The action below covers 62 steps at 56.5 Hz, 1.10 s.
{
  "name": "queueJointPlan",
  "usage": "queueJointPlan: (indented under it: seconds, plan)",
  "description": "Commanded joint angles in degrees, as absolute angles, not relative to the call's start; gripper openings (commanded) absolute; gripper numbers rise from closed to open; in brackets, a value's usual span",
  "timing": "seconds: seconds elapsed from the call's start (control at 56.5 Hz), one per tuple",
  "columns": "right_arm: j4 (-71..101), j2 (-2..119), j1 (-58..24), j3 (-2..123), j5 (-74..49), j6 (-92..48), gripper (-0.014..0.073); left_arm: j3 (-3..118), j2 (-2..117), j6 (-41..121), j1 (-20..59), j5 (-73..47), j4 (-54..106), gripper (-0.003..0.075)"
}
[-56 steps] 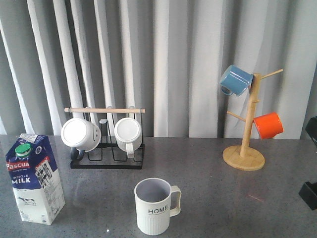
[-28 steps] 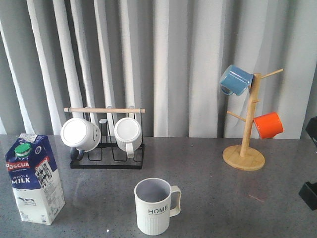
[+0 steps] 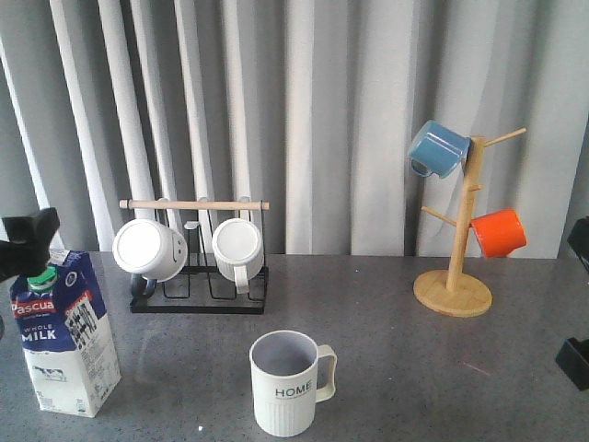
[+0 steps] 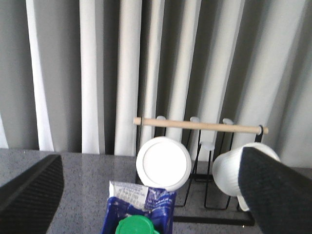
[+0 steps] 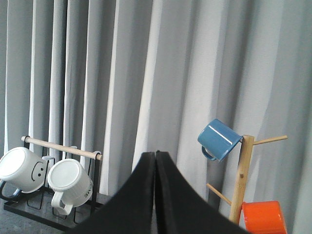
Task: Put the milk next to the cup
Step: 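Lower the left gripper onto the top of the milk carton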
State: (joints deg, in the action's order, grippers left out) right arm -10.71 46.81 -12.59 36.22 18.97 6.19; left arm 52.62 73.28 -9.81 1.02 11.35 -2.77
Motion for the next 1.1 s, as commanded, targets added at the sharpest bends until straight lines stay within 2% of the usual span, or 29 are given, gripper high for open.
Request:
queueJointPlan:
  seconds: [0.0,0.283,0.39,0.496,0.691,0.85,1.08]
  plan:
    - [-10.94,46.45,-12.33,37.79,22.65,5.73,-0.0008,54.53,75.99,-9.80,1.28,16.89,-2.79,0.0722]
    - [-10.94,46.45,-12.33,37.79,22.65,5.73,-0.0008,54.53,83.67,-8.30,1.28,17.64,-2.79,0.0716]
    - [-10.94,46.45,-12.33,37.79,22.65,5.73,-0.0008,54.53,86.03,-8.08,1.28,17.75,-2.79,0.0688]
    - [-10.94,46.45,-12.33,37.79,22.65,5.73,-0.0008,54.53,88.06,-8.13,1.23,19.01,-2.58,0.0579]
    - [-10.94,46.45,-12.33,37.79,22.65,5.73,-0.0008,54.42,87.61,-8.13,1.28,20.21,-2.58,0.0226]
    - [-10.94,46.45,-12.33,37.79,22.64,5.73,-0.0008,54.42,87.69,-8.13,1.28,19.44,-2.58,0.0007]
    - [-10.94,46.45,-12.33,37.79,22.64,5.73,-0.0008,54.42,87.69,-8.22,1.28,19.39,-2.58,-0.0008]
